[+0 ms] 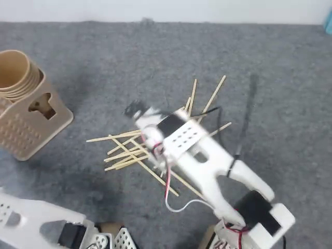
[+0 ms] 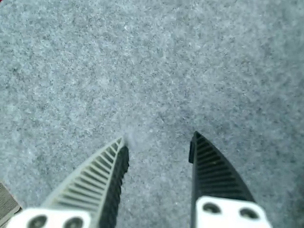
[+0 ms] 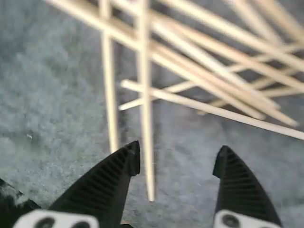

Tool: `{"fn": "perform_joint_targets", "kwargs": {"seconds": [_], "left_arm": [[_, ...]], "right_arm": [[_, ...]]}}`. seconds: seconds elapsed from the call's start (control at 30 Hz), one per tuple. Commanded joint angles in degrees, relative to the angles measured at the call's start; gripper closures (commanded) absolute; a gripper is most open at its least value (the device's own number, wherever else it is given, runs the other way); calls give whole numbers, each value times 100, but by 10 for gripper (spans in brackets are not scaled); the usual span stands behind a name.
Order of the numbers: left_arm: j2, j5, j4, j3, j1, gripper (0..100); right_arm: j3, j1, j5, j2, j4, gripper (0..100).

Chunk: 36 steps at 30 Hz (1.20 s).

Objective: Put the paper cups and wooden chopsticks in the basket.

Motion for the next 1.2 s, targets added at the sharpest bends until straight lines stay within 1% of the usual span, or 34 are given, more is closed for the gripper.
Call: {"fn": "perform_joint_targets", "kwargs": {"seconds": [0.0,0.07,0.17,0.23,0.27,0.33,0.4,0.47,0.53,0.7,0.93,1.07,1.17], "left_arm": [[-79,88,18,-233,-35,804],[-62,88,18,-233,-35,804],[-44,88,18,-224,-35,804],[-35,88,18,-207,-35,804],[-35,88,18,-207,-35,804],[-35,88,18,-207,-35,804],[-35,88,18,-215,-35,804],[-35,79,9,-215,-35,804],[-35,79,9,-215,-62,804],[-35,88,-167,-189,-105,804],[-26,88,-193,-180,-70,804],[-26,88,-202,-189,-70,804],[-26,88,-202,-198,-79,804]], "right_arm": [[-642,866,-62,-470,110,760],[-800,1569,-686,-391,-145,792],[-835,2510,-2031,4,-804,849],[-853,2844,-2716,453,-1376,887],[-870,2958,-2945,699,-1727,899],[-879,3081,-3174,1200,-2519,913],[-1037,3099,-3200,1648,-3152,913],[-1371,3090,-3209,2062,-3477,913],[-1881,3099,-3218,2475,-3574,918],[-3068,3187,-3226,3618,-3521,920],[-4413,2976,-3209,4418,-2404,920],[-4976,2730,-3130,4233,-1191,920],[-5389,2598,-2532,3908,-198,920]]}}
